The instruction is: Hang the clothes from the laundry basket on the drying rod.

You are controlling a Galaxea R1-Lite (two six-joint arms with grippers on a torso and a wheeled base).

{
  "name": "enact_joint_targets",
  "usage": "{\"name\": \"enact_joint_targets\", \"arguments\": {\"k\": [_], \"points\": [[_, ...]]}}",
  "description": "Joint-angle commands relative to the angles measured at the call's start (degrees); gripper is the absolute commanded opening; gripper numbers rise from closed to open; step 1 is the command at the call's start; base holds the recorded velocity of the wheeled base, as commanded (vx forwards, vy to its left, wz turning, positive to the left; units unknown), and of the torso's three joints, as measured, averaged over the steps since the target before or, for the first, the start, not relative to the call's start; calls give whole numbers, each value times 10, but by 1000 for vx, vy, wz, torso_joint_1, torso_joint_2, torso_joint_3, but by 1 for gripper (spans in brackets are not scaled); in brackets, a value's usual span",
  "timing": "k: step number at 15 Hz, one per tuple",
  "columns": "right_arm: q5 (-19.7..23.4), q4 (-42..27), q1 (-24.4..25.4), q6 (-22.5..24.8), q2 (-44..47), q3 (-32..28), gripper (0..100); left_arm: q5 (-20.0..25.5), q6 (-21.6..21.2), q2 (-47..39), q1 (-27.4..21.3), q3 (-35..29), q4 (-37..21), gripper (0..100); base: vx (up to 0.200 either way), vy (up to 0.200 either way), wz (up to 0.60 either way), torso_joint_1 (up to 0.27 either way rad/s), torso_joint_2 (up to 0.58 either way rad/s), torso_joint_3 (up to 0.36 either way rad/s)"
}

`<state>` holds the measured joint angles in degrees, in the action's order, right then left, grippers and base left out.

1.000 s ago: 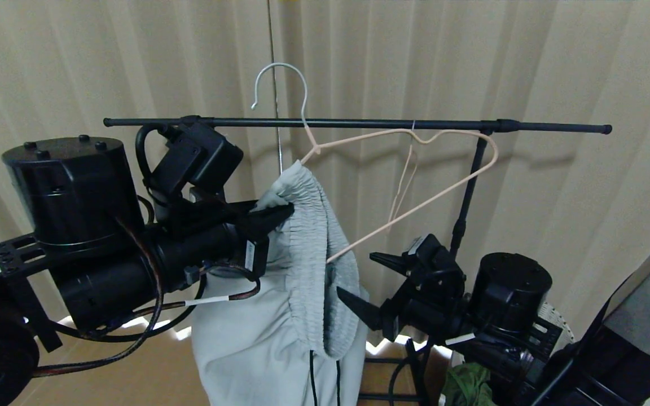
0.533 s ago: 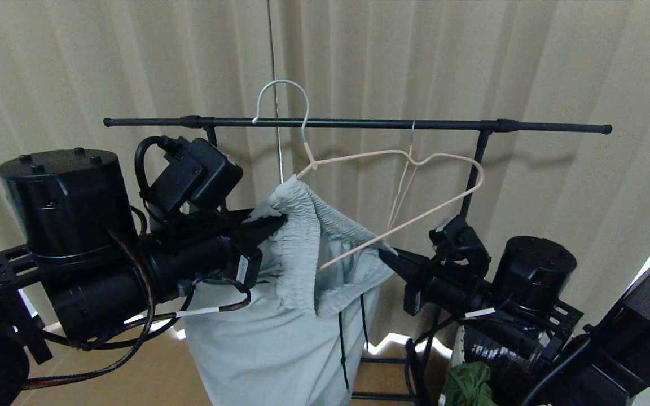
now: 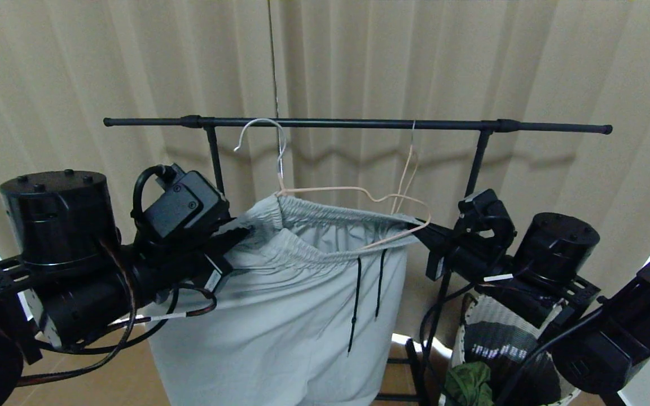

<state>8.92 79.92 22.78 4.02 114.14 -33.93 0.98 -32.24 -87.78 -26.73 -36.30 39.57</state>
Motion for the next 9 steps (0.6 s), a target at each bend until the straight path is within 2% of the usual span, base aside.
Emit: {"name": "enact_joint_targets", "arguments": {"k": [1,2,4,6,8,9], "points": [[0,1,-12,0,9,-10,0,-1,-1,-1,5,10,-1,0,0,0,0,0,0,0],[0,1,-15,0,11,-11,0,-2,-7,0,7,14,-2,0,0,0,0,0,0,0],[0,1,-16,0,11,-10,0,-29,-49,-2,30,25,-1,0,0,0,0,0,0,0],[0,1,-16,0,12,-10,0,-32,-75,-2,51,34,-1,0,0,0,0,0,0,0],[0,1,-15,0,11,-6,0,-34,-84,-2,59,40,-1,0,0,0,0,0,0,0],[0,2,-13,0,9,-4,0,-55,-85,-2,60,43,-2,0,0,0,0,0,0,0]]}}
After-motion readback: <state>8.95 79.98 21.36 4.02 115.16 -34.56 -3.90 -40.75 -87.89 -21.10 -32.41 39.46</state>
